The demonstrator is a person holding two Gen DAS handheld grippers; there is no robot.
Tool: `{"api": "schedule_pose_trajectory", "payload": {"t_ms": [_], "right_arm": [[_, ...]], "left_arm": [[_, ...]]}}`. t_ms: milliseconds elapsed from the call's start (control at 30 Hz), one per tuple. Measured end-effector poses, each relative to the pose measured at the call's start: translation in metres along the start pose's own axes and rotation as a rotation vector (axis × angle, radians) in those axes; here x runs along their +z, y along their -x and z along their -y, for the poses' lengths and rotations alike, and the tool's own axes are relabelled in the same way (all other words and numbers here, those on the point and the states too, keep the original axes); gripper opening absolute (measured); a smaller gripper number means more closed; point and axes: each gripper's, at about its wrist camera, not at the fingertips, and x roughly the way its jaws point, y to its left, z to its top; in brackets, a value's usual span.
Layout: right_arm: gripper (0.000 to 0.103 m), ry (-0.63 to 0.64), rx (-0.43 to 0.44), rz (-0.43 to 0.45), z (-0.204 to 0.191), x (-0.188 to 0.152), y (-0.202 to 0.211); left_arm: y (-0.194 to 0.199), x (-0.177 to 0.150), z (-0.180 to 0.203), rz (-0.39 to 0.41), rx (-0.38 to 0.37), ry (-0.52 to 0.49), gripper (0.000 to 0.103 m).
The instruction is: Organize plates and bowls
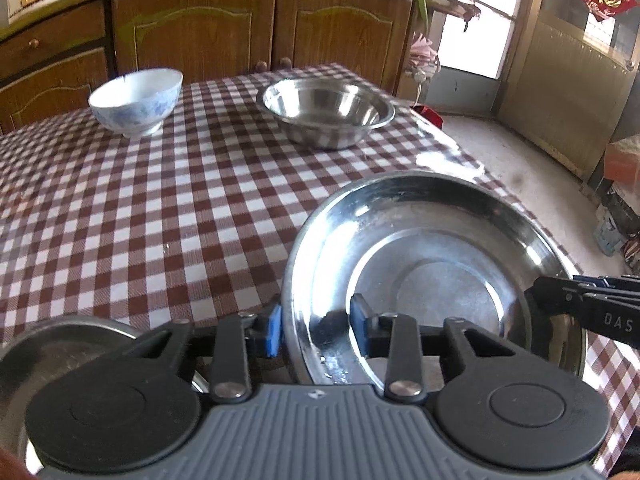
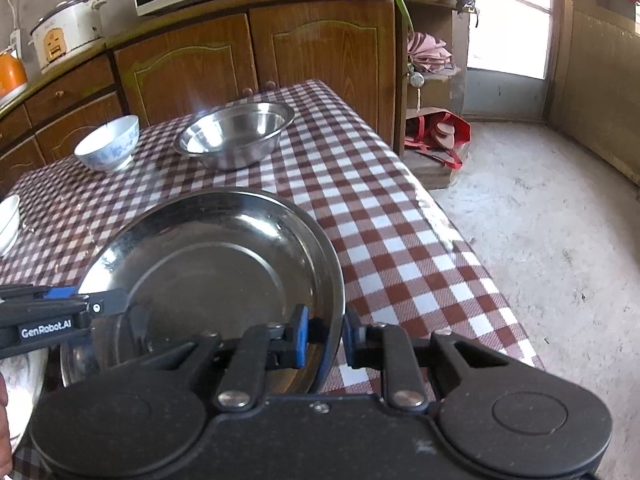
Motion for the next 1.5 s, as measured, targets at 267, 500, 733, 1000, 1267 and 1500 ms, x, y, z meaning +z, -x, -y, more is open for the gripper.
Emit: {"api": "schedule_pose_trajectory", "payload": {"t_ms": [267,500,733,1000,1267,1500], "right_arm": [[0.024,0.005,0.008,0.03,-0.002,0.007,0.018],[0.024,0.02,0.018,0.051,-0.007,0.009,0.036],[0.024,0.036,0.03,0.077,-0.015,0.01,0.055],[0.024,0.056,0.05,0.103,-0.028,0.01,0.072],[0.024,0.082,0.078,0.118,-0.046,0.008,0.085],[0.024,0.116,0.108,0.125,-0.069,0.006,0.094]], "left_arm": [[0.021,0.005,0.005,0.032,0.022,-0.008,0.036],[0.04,0.003,0.007,0.051,0.039,-0.004,0.036],[0.061,0.0,0.005,0.077,0.057,0.003,0.036],[0.083,-0.003,0.001,0.103,0.085,0.003,0.036],[0.104,-0.009,-0.011,0.121,0.109,0.022,0.036],[0.123,-0.017,-0.025,0.138,0.14,0.048,0.036]]}}
